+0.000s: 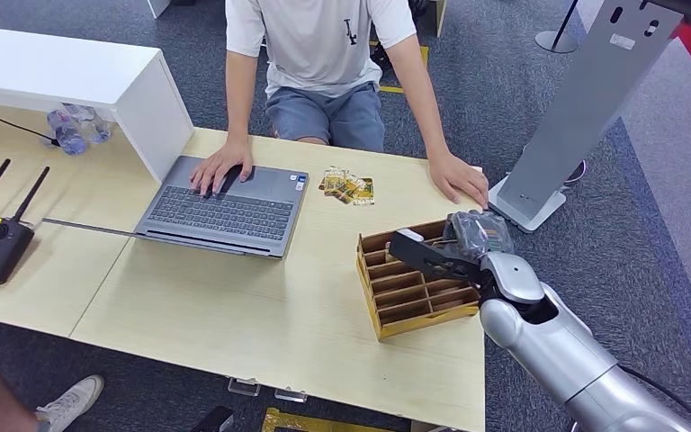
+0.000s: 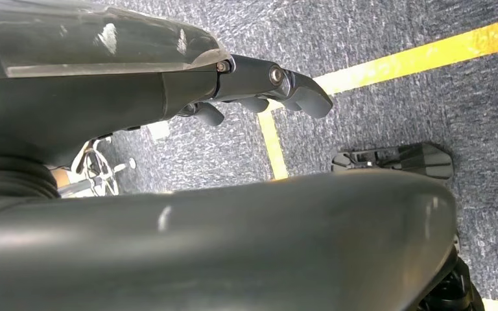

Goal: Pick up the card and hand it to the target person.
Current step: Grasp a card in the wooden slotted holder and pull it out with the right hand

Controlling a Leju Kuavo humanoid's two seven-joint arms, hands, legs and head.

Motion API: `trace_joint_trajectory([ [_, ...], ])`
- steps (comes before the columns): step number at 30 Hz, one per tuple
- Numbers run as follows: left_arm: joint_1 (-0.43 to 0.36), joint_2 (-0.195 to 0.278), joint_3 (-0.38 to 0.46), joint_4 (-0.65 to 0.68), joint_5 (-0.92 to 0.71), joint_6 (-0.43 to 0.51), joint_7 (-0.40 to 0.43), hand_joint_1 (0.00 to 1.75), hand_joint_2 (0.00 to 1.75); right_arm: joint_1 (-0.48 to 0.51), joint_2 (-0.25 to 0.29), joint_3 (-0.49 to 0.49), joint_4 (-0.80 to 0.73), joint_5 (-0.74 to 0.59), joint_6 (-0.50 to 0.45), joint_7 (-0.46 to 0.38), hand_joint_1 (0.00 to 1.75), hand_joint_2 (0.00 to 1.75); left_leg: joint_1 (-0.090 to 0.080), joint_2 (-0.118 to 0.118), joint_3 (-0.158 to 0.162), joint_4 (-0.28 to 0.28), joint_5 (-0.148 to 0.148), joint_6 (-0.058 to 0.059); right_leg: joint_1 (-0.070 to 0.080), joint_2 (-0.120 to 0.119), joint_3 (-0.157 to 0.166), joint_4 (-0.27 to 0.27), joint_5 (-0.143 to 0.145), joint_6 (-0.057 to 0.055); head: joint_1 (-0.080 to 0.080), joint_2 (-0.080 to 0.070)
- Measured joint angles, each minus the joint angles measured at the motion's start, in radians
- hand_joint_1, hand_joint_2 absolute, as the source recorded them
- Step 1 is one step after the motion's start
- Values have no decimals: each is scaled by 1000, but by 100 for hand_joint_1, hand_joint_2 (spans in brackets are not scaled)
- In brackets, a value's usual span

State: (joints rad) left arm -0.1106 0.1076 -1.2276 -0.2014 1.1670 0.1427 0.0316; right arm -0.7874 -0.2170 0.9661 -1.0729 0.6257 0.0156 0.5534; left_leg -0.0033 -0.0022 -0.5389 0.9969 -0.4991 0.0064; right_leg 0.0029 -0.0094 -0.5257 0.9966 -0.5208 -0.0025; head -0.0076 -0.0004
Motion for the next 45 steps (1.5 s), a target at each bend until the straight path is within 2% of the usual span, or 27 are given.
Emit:
trace_joint_trajectory([
  [2, 0, 0, 0, 0, 1, 0, 0, 0, 0, 0, 0, 3, 2, 0, 0, 0, 130, 175, 0, 0, 0, 0, 0, 0, 0, 0, 0, 0, 0, 0, 0, 0],
  [6, 0, 0, -1, 0, 1, 0, 0, 0, 0, -4, 4, 11, 12, -1, 0, -1, 146, 175, 0, 0, 0, 0, 0, 0, 0, 0, 0, 0, 0, 0, 0, 0],
  [17, 0, 0, -3, 0, 2, 0, 0, 0, 0, -7, 8, 18, 23, -3, 0, -1, 173, 175, 0, 0, 0, 0, 0, 0, 0, 0, 0, 0, 0, 0, 0, 0],
  [21, 0, 0, -4, 0, 0, 0, -4, 0, 175, -7, 8, 19, 24, -3, 0, -1, 175, 175, 0, 0, 0, 0, 0, 0, 0, 0, 0, 0, 0, 0, 0, 0],
  [40, 0, 4, -5, 0, 5, 5, -15, 0, 175, -10, 8, 19, 23, -10, -17, -5, 175, 175, 0, 0, 0, 0, 0, 0, 0, 0, 0, 0, 0, 0, 0, 0],
  [45, 2, 6, -5, 2, 13, 12, -15, 0, 175, -8, -6, 13, -33, 11, -47, 31, 175, 175, 0, 0, 0, 0, 0, 0, 0, 0, 0, 0, 0, 0, 0, 0],
])
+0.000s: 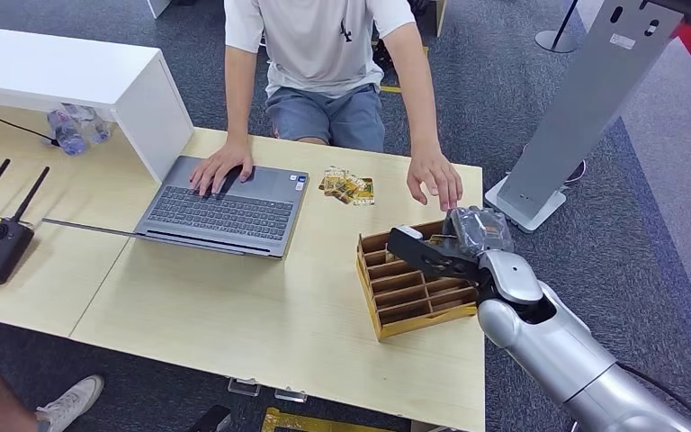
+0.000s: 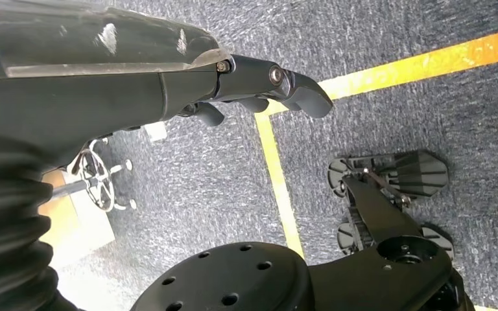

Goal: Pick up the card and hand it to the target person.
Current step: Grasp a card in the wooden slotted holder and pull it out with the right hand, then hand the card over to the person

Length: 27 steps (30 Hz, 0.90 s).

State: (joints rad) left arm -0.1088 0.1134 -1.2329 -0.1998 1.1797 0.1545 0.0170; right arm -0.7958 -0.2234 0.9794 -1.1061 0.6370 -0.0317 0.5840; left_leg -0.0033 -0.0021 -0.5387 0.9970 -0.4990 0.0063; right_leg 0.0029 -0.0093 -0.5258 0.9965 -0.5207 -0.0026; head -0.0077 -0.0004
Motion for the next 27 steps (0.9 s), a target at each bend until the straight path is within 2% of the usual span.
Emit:
trace_joint_trajectory([
  [7, 3, 4, 0, 1, 14, 5, 3, 0, 175, 13, -57, -42, -213, 84, -60, 52, 175, 175, 0, 0, 0, 0, 0, 0, 0, 1, -1, 0, 0, 0, 0, 0],
  [12, 6, 4, 0, 1, 16, 7, 10, 0, 175, 41, -89, -80, -372, 157, -78, 54, 175, 175, 0, 0, 0, 0, 0, 0, 0, 1, -1, 0, 0, 0, 0, 0],
  [19, 6, 4, 0, 1, 17, 7, 10, 0, 175, 83, -97, -102, -496, 197, -92, -19, 175, 175, 0, 0, 0, 0, 0, 0, 0, 1, 0, 0, 0, 0, 0, 0],
  [27, 5, 4, 0, 1, 23, 7, 10, 0, 175, 106, -88, -100, -508, 188, -153, -117, 175, 175, 0, 0, -1, 0, 0, 0, 0, 1, 0, 0, 0, 0, 0, 0],
])
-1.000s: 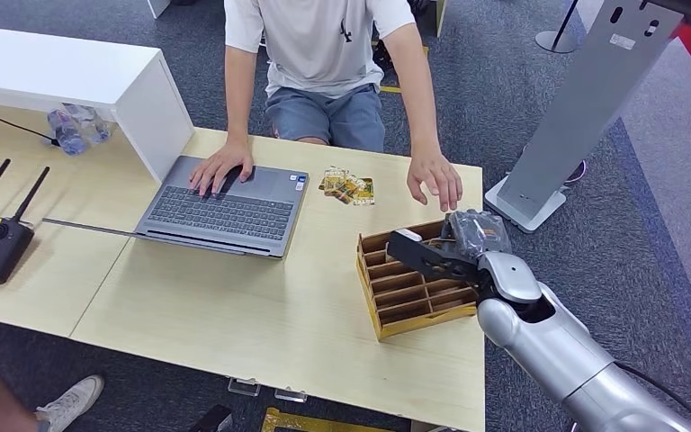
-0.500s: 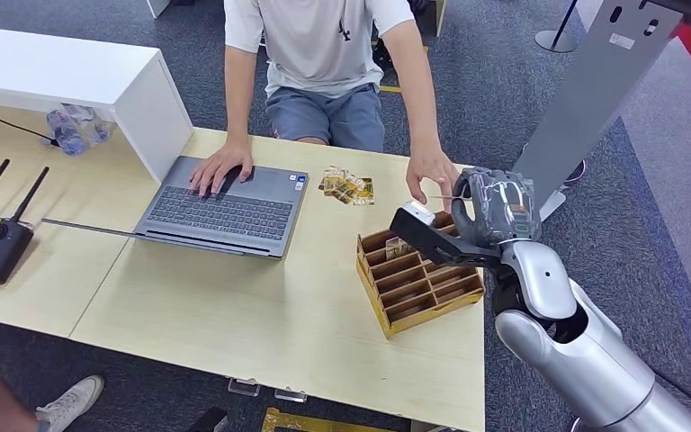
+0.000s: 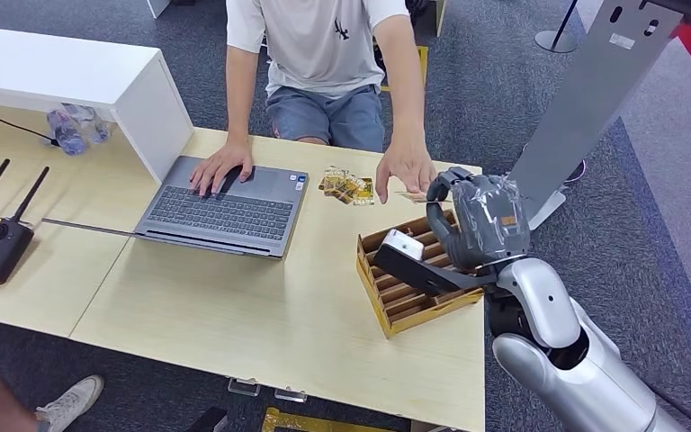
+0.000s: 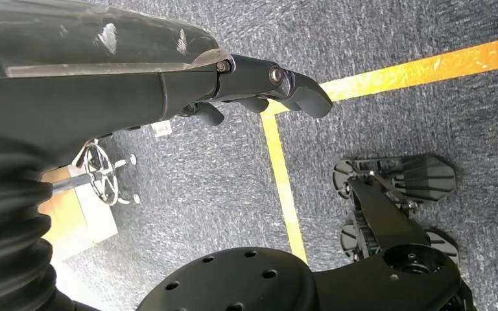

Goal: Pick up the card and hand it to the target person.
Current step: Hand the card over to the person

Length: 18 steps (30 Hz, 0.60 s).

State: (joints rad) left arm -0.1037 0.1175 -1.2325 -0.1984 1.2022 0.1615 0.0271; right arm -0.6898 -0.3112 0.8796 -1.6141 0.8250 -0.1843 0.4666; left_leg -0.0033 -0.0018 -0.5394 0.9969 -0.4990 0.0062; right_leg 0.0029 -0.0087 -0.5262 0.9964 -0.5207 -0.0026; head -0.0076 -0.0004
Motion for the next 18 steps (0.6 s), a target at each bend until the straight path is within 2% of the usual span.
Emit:
trace_joint_trajectory([
  [8, 0, 0, 0, 0, 1, 0, 0, 0, 175, 8, 16, 2, 34, -2, -34, -36, 175, 175, 0, 0, 0, 0, 0, 0, 0, 0, 0, 0, 0, 0, 0, 0],
  [9, -1, 0, 0, 0, 1, 0, 0, 0, 131, 8, 17, 2, 39, -2, -35, -38, 171, 175, 0, 0, 0, 0, 0, 0, 0, 0, 0, 0, 0, 0, 0, 0],
  [10, -1, 0, 0, 0, 1, 0, 0, 0, 87, 9, 19, 2, 45, -2, -36, -40, 160, 175, 0, 0, 0, 0, 0, 0, 0, 0, 0, 0, 0, 0, 0, 0],
  [11, -1, 0, 0, 0, 1, 0, 0, 0, 44, 9, 20, 2, 51, -3, -36, -42, 125, 175, 0, 0, 0, 0, 0, 0, 0, 0, 0, 0, 0, 0, 0, 0],
  [12, -1, 0, 0, 0, 1, 0, 0, 0, 0, 9, 22, 2, 57, -5, -37, -44, 82, 175, 0, 0, 0, 0, 0, 0, 0, 0, 0, 0, 0, 0, 0, 0],
  [13, -1, 0, 0, 0, 1, -1, -1, 0, 0, 9, 24, 2, 64, -7, -39, -47, 41, 175, 0, 0, 0, 0, 0, 0, 0, 0, 0, 0, 0, 0, 0, 0],
  [14, -1, 0, 0, 0, -1, -3, -3, 0, 0, 9, 26, 3, 71, -12, -40, -50, 9, 175, 0, 0, 0, 0, 0, 0, 0, 0, 0, 0, 0, 0, 0, 0],
  [15, -1, 0, 0, 0, -3, -5, -6, 0, 0, 9, 28, 3, 78, -24, -41, -56, 0, 175, 0, 0, 0, 0, 0, 0, 0, 0, 0, 0, 0, 0, 0, 0],
  [18, -1, 0, 0, 0, -2, -5, -12, 0, 0, 11, 33, 3, 94, -143, -43, -95, 0, 175, 0, 0, 0, 0, 0, 0, 0, 0, 0, 0, 0, 0, 0, 0],
])
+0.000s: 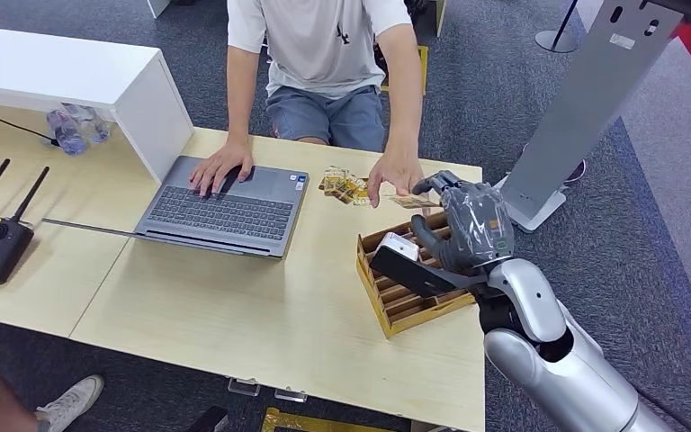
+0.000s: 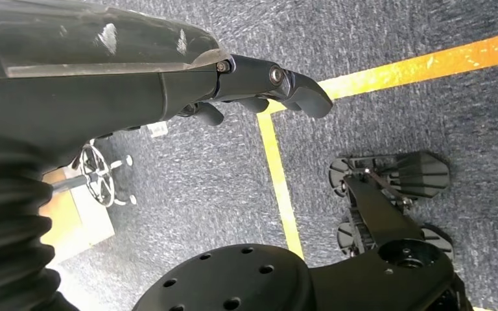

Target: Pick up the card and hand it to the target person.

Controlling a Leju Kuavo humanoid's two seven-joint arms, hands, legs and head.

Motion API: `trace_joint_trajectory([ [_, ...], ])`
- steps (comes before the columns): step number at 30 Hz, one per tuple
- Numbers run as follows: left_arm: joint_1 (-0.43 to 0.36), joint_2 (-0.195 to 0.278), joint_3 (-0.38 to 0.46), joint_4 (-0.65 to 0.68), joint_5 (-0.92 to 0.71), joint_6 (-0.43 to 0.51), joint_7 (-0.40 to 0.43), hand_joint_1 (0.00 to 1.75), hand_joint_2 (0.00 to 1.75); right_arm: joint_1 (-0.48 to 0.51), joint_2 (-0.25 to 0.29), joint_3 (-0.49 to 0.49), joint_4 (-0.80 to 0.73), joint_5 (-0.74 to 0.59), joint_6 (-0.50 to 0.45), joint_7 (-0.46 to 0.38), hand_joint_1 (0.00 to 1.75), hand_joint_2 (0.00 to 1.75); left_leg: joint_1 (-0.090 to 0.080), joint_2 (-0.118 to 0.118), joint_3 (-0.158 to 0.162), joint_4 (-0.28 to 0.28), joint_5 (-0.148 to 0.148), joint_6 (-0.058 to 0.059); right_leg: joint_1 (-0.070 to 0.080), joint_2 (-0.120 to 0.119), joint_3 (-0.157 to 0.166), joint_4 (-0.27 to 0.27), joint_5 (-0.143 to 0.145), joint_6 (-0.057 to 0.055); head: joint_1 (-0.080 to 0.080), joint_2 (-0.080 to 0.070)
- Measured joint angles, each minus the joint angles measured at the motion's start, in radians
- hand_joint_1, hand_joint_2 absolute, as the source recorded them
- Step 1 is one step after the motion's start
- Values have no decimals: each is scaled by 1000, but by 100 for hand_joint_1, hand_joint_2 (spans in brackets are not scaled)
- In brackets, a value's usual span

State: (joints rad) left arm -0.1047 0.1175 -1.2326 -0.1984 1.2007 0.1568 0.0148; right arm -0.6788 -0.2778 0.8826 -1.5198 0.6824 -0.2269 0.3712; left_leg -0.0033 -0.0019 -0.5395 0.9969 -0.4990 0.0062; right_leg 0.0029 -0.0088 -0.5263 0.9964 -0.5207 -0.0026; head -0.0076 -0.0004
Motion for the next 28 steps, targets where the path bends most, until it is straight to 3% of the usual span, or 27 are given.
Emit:
trace_joint_trajectory([
  [5, 1, 0, 0, 0, 15, 8, 4, 0, 0, 41, 0, -14, 5, -326, -36, -88, 0, 175, 0, 0, 0, 0, 0, 0, 0, 0, 0, 0, 0, 0, 0, 0],
  [9, 1, 0, 0, 0, 22, 11, 14, 0, 0, 96, -11, -40, -5, -487, -72, -130, 0, 175, 0, 0, 0, 0, 0, 0, 0, 0, 0, 0, 0, 0, 0, 0],
  [15, 3, 1, 0, 0, 26, 19, 18, 0, 0, 229, -36, -89, -42, -772, -51, -221, 0, 175, 0, 0, 0, 0, 0, 0, 0, 0, 0, -1, 0, 0, 0, 0],
  [21, 4, 2, 0, 0, 28, 25, 18, 0, 0, 374, -57, -150, -82, -898, -42, -282, 0, 175, 0, 0, 0, 0, 0, 0, 0, 0, 0, -1, 0, 0, 0, 0],
  [28, 4, 2, 0, 0, 27, 26, 18, 0, 0, 485, -63, -211, -110, -957, -13, -311, 0, 175, 0, 0, 0, 0, 0, 0, 0, 0, 0, -1, 0, 0, 0, 0],
])
